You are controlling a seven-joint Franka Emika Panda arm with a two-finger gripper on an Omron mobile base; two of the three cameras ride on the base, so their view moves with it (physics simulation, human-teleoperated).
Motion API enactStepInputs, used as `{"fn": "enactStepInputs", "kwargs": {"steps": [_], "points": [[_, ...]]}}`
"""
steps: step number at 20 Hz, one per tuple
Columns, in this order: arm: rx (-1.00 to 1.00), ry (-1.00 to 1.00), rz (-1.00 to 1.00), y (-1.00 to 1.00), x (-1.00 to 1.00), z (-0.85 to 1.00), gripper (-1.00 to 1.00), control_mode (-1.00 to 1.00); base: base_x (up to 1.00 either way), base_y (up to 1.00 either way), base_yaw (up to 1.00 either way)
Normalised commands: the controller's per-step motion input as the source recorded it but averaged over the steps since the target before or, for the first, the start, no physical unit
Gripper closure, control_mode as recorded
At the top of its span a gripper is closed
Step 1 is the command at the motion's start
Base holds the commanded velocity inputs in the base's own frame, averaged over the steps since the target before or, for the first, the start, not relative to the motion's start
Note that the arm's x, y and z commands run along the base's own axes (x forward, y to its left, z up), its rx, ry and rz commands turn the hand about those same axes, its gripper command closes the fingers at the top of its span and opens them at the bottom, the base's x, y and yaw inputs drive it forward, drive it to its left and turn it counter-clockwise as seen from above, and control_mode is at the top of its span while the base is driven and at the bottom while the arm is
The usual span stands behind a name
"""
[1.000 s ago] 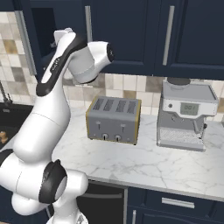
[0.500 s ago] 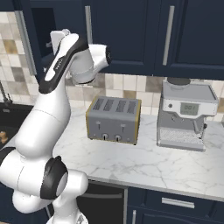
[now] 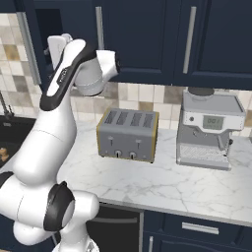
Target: Open the cabinet, pick the kettle from the cabinet, and place it in the sink.
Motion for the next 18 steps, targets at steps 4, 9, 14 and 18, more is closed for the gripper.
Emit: {"fn": "enactStepInputs", "kwargs": {"steps": [4, 9, 14, 18], "points": [[0.0, 0.0, 0.02, 0.21, -0.42, 0.02, -1.0, -1.0, 0.0, 0.0, 0.0], [0.0, 0.0, 0.01, 0.29, -0.39, 0.01, -1.0, -1.0, 0.0, 0.0, 0.0], [0.0, 0.02, 0.01, 0.37, -0.33, 0.03, -1.0, -1.0, 0.0, 0.0, 0.0], [0.0, 0.0, 0.03, 0.49, -0.26, 0.0, -1.0, -1.0, 0.0, 0.0, 0.0]]}}
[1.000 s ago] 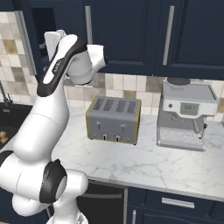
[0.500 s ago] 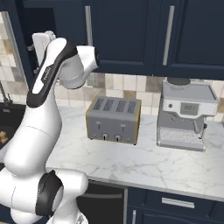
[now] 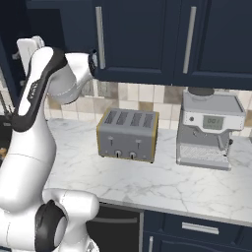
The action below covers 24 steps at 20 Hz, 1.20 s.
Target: Open the cabinet, pick the kettle from the cabinet, and place it in the sink.
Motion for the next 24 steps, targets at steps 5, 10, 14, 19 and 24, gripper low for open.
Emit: {"fn": "enactStepInputs", "kwargs": {"steps": [5, 10, 14, 19, 24], "points": [[0.0, 0.0, 0.04, 0.55, -0.21, 0.0, -1.0, -1.0, 0.0, 0.0, 0.0], [0.0, 0.0, 0.01, 0.53, -0.14, 0.0, -1.0, -1.0, 0.0, 0.0, 0.0], [0.0, 0.0, 0.0, 0.46, -0.05, 0.0, -1.0, -1.0, 0.0, 0.0, 0.0], [0.03, 0.0, 0.0, 0.35, -0.01, -0.01, -1.0, -1.0, 0.0, 0.0, 0.0], [0.02, 0.0, 0.0, 0.08, 0.0, 0.0, -1.0, -1.0, 0.0, 0.0, 0.0]]}}
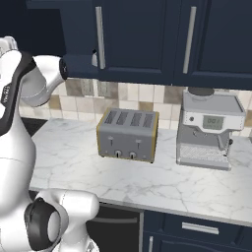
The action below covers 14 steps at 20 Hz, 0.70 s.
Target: Open the cabinet, pick the kettle from the cabinet, and place it in the sink.
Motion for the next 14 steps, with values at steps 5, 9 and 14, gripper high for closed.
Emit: {"fn": "enactStepInputs", "kwargs": {"steps": [5, 9, 14], "points": [[-0.07, 0.0, 0.0, -0.21, 0.0, 0.0, -1.0, -1.0, 0.0, 0.0, 0.0], [-0.13, 0.04, 0.0, -0.33, 0.03, 0.0, -1.0, -1.0, 0.0, 0.0, 0.0], [-0.11, 0.0, 0.0, -0.39, 0.01, 0.0, -1.0, -1.0, 0.0, 0.0, 0.0]]}}
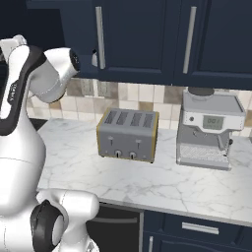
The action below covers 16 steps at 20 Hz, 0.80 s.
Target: Open the cabinet, pick the kettle from the cabinet, and place it in the sink.
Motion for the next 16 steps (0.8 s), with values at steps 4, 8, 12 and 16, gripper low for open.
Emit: {"fn": "enactStepInputs", "kwargs": {"steps": [4, 8, 12, 16], "points": [[-0.08, 0.0, 0.0, -0.45, 0.01, 0.0, -1.0, -1.0, 0.0, 0.0, 0.0], [-0.09, 0.0, -0.04, -0.42, 0.04, 0.0, -1.0, -1.0, 0.0, 0.0, 0.0], [-0.11, -0.04, 0.0, -0.43, 0.01, 0.0, -1.0, -1.0, 0.0, 0.0, 0.0], [-0.14, -0.25, 0.0, -0.41, -0.04, 0.0, -1.0, -1.0, 0.0, 0.0, 0.0]]}}
